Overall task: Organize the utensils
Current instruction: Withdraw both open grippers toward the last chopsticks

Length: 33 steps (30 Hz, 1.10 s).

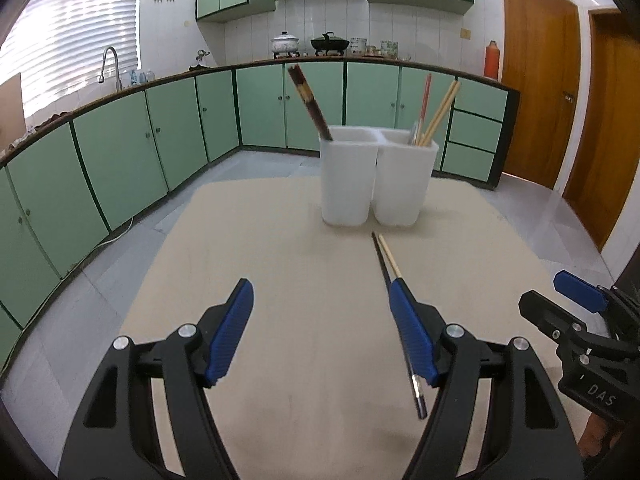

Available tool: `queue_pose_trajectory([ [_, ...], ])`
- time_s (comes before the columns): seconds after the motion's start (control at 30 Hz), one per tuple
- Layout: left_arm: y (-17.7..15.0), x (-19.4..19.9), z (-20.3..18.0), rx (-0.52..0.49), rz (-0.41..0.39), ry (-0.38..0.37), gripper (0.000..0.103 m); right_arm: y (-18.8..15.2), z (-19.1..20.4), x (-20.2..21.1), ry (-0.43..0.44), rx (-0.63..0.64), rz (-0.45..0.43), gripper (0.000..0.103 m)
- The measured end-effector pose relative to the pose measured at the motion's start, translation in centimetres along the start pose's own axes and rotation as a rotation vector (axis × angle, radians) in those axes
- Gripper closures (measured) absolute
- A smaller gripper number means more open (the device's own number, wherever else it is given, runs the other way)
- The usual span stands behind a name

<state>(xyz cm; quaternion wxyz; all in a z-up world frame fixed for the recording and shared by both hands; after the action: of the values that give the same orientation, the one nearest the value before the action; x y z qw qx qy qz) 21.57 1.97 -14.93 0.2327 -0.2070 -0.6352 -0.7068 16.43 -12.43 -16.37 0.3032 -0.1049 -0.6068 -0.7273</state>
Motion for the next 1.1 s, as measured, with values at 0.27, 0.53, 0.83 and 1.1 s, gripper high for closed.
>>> queue_pose_trajectory([
  [0.27,-3.0,-0.2,-0.5,-0.022,0.046,-0.002,0.034,-4.3,1.3,-0.9,0.018,-0.001,0.073,0.052],
  [0.53,-5.3,-0.6,0.0,-0.026,0.083,-0.002,0.034,-7.0,3.3,-2.3,0.047,0.047,0.153,0.065],
  [0.83,-6.9,-1.3,-0.1,-0.027,0.115,-0.009,0.034,-7.8,3.5,-3.1,0.032,0.049,0.185,0.072],
  [1.1,-7.5,-2.0,-0.4,-0.013,0.138,-0.019,0.034,-8.0,3.9,-3.6,0.010,0.069,0.198,0.076],
])
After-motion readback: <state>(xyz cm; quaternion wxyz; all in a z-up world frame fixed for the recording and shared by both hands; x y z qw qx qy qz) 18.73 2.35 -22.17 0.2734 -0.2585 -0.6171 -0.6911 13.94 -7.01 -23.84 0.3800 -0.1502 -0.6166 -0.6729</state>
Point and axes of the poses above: each gripper's, at about its wrist camera, not at the fingertips, and x roughly against the way its jaws point, z to its left, y to its top, the point moved 7 cm from there along -x, roughly the way its jaws point, and after that the axes turned 9 degrees about y, right-handed, at the moved point
